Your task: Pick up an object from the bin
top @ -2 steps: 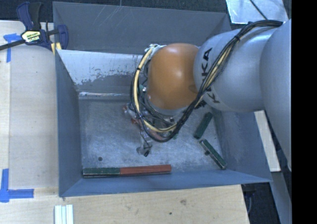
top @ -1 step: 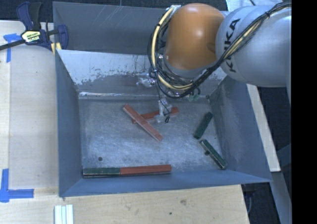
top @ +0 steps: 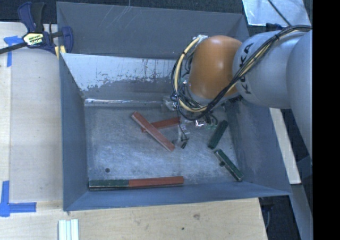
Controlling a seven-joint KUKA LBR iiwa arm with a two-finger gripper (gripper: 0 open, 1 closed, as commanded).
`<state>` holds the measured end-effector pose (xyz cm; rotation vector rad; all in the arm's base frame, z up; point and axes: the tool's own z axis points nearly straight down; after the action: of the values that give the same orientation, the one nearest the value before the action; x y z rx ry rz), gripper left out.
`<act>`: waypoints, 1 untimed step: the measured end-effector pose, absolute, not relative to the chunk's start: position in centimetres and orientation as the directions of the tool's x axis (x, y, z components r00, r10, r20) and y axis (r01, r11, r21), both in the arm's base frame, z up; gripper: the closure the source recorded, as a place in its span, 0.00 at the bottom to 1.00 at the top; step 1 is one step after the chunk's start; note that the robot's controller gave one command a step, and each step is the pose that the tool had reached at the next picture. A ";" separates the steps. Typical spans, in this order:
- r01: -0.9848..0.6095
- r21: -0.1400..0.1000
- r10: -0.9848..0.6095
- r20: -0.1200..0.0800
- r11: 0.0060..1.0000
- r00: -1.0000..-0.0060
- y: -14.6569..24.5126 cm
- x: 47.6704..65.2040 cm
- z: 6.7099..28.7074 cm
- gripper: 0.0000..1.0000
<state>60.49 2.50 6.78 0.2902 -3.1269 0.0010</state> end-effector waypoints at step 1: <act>-0.185 0.000 -0.185 -0.007 0.983 -0.983 2.7 60.7 7.2 1.00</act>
Offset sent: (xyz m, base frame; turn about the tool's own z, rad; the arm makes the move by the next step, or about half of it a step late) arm 0.0000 0.0000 0.0000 0.0000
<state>60.73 2.69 7.20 0.2920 -3.1346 -0.0011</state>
